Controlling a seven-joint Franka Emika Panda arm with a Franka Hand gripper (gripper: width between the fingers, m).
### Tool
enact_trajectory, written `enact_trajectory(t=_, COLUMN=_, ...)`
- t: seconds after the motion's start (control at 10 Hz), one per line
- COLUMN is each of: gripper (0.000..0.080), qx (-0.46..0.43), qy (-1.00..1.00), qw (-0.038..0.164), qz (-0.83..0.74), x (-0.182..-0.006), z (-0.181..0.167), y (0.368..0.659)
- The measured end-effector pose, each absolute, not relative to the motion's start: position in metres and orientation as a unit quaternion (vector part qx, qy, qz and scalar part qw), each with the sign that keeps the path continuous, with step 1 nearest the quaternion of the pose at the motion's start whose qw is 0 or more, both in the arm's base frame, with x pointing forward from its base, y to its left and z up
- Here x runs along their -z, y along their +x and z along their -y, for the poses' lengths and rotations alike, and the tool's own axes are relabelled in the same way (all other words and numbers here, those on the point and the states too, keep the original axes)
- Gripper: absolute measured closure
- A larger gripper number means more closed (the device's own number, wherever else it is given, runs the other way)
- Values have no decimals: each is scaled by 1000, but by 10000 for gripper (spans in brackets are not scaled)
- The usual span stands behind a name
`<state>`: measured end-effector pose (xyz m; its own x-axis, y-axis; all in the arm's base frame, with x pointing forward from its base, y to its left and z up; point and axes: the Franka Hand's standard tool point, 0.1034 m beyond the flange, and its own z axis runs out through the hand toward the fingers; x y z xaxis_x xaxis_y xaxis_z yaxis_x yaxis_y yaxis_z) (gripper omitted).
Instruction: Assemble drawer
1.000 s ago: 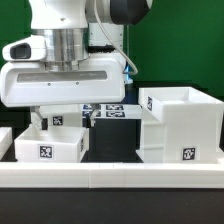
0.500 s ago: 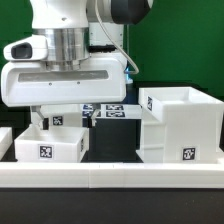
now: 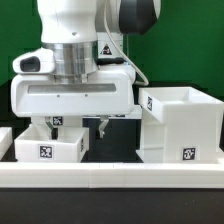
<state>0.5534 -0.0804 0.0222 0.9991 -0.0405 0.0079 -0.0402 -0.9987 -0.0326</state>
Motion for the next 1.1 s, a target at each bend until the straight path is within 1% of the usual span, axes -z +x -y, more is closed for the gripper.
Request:
enact_trajectory(t=0.2, gripper=150, qx=9, qy=-1000, qw=11, qz=-18, x=-12, z=80, y=552)
enact_trajectory(t=0.4, gripper=150, qx=9, qy=-1000, qw=9, qz=-17, x=-8, z=79, y=551)
enact_trajectory(t=0.5, gripper=283, qx=9, qy=-1000, qw=9, qz=-17, x=-8, z=79, y=552)
enact_trajectory(t=0.6, gripper=283, qx=10, qy=-1000, qw=9, qz=-16, x=-8, z=79, y=552)
enact_trajectory(t=0.8, gripper=558, qx=10, qy=-1000, qw=9, qz=-16, x=-8, z=80, y=552)
enact_trajectory(t=0.9, gripper=727, qx=10, qy=-1000, qw=9, qz=-14, x=-8, z=80, y=552)
enact_trajectory(t=1.0, gripper=727, qx=10, qy=-1000, qw=9, qz=-12, x=-8, z=81, y=552)
enact_trajectory(t=1.1, gripper=759, qx=10, qy=-1000, qw=9, qz=-10, x=-8, z=82, y=552)
